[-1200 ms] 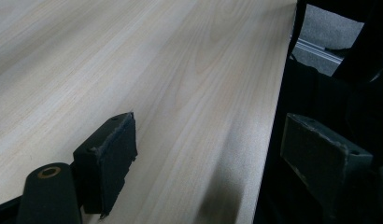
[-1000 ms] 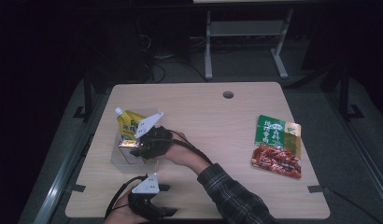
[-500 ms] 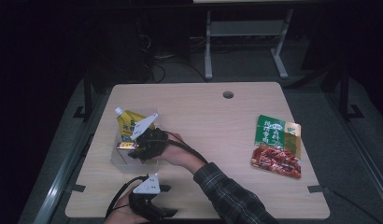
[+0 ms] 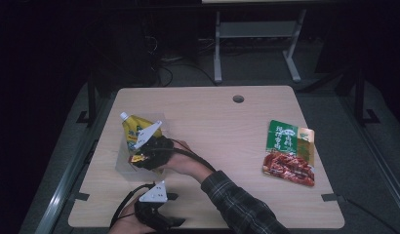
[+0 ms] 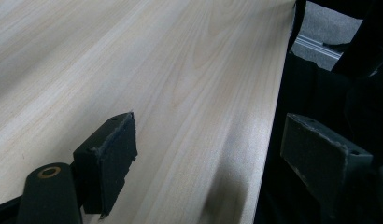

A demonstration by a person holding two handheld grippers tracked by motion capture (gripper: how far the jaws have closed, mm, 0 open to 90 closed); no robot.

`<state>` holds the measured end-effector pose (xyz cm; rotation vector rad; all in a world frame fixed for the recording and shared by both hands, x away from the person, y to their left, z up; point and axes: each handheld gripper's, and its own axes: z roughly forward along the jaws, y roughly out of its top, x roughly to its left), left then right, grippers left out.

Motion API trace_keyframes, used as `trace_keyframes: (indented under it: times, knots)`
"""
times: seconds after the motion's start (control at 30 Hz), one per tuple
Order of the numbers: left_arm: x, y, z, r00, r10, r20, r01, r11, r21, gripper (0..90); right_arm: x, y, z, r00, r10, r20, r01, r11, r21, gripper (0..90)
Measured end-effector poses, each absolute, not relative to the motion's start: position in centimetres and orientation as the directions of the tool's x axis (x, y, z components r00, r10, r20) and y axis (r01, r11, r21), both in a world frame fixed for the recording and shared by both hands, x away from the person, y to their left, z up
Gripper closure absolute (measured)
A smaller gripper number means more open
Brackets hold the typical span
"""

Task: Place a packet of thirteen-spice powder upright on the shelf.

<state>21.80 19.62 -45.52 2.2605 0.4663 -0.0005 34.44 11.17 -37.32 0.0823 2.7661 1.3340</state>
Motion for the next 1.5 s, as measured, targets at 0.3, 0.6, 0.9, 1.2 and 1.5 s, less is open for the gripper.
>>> trace_keyframes:
  times: [0.3,0.6,0.9,1.2,1.5]
  knots:
    - [21.7,19.5,-45.6,0.926,0.338,-0.167,0.347,-0.589,0.730,17.9,34.2,10.1,-36.1,-0.994,0.104,-0.021,0.045,0.592,0.805,51.7]
    - [21.9,19.6,-45.5,0.929,0.337,-0.154,0.337,-0.594,0.730,17.9,33.7,8.0,-34.7,-0.990,0.141,0.008,0.090,0.585,0.806,46.7]
    - [21.9,19.6,-45.4,0.923,0.349,-0.165,0.352,-0.586,0.730,17.9,32.9,4.4,-34.1,-0.981,0.192,0.018,0.126,0.570,0.812,46.4]
    - [22.1,19.7,-45.4,0.921,0.354,-0.162,0.354,-0.587,0.728,17.9,32.5,-0.5,-34.5,-0.960,0.280,0.028,0.179,0.531,0.828,46.0]
    - [22.3,19.4,-45.2,0.920,0.359,-0.159,0.354,-0.583,0.731,17.9,32.2,-5.4,-36.2,-0.931,0.363,0.042,0.238,0.513,0.825,45.0]
